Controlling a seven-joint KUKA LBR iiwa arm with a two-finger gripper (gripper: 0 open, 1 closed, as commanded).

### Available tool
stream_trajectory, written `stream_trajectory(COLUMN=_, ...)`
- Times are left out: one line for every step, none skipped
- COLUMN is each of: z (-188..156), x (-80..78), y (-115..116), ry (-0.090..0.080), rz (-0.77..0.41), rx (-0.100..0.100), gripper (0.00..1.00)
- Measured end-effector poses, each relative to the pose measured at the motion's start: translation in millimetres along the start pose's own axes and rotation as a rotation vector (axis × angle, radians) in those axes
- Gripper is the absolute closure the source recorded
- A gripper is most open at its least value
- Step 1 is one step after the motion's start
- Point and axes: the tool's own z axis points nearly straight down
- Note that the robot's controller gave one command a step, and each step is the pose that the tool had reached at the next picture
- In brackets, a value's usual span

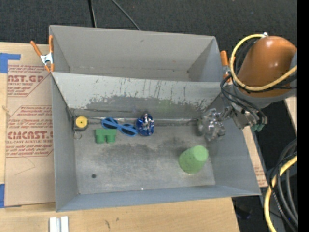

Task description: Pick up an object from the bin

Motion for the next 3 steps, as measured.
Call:
stream_trajectory(z=5.1, x=2.3, y=-0.9, ry=0.008, rz=0.002, rx=-0.003, gripper=0.00)
stream_trajectory(z=113.8, x=56.3, y=22.6, ry=0.015, rz=-0.308, rx=-0.009, gripper=0.00)
stream_trajectory(z=110.2, x=54.0, y=21.5, ry=0.009, rz=-0.307, rx=-0.005, gripper=1.00)
